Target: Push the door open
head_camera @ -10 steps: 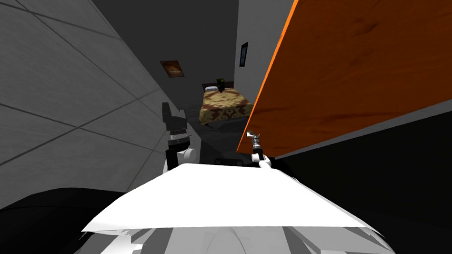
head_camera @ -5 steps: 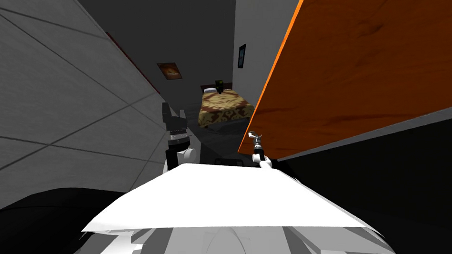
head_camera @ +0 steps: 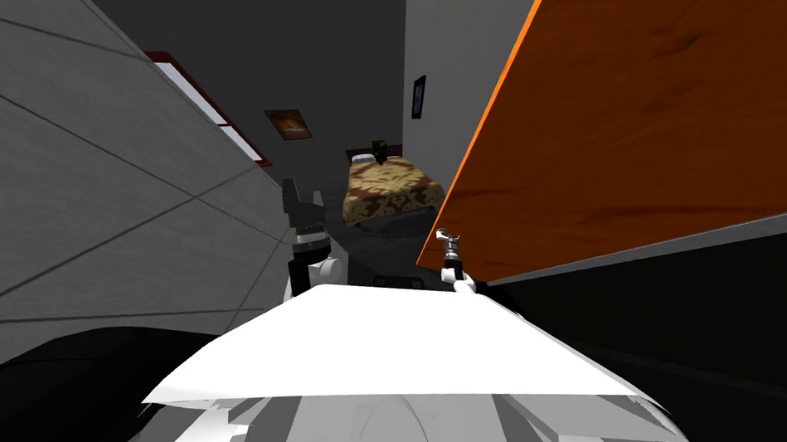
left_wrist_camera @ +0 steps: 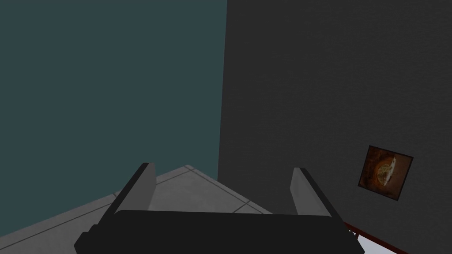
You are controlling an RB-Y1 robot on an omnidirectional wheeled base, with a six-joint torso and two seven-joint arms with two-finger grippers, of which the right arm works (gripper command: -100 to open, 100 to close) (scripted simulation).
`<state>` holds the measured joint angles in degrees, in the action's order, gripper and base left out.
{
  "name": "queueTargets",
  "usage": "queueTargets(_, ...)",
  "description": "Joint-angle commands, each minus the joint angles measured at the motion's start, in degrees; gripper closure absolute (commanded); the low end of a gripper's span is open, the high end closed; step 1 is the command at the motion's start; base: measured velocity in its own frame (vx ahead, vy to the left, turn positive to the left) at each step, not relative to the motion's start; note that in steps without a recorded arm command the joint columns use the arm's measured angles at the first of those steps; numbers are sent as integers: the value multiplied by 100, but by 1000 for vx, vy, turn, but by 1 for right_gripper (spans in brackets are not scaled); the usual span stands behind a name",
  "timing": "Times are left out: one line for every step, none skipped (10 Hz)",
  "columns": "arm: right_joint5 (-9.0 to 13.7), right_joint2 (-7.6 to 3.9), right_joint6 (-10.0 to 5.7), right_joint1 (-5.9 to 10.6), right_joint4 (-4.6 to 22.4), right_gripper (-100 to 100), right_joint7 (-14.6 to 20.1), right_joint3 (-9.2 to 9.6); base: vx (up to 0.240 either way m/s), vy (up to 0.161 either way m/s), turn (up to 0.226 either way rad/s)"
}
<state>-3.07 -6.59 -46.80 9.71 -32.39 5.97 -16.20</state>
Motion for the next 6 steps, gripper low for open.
queueTargets(0, 0, 0, 0, 0, 100, 0, 0, 78, 15, -24)
queueTargets(42, -21, -1, 0, -3, 100, -25, -69, 120, 12, -30)
queueTargets(59, -26, -1, -3, -1, 100, -37, -97, 190, 32, -45)
queueTargets(82, -32, -2, -7, 2, 100, -54, -135, 175, 16, -42)
queueTargets(82, -32, -2, -7, 2, 100, -54, -135, 135, 3, -8)
queueTargets(82, -32, -2, -7, 2, 100, -54, -135, 70, -5, 7)
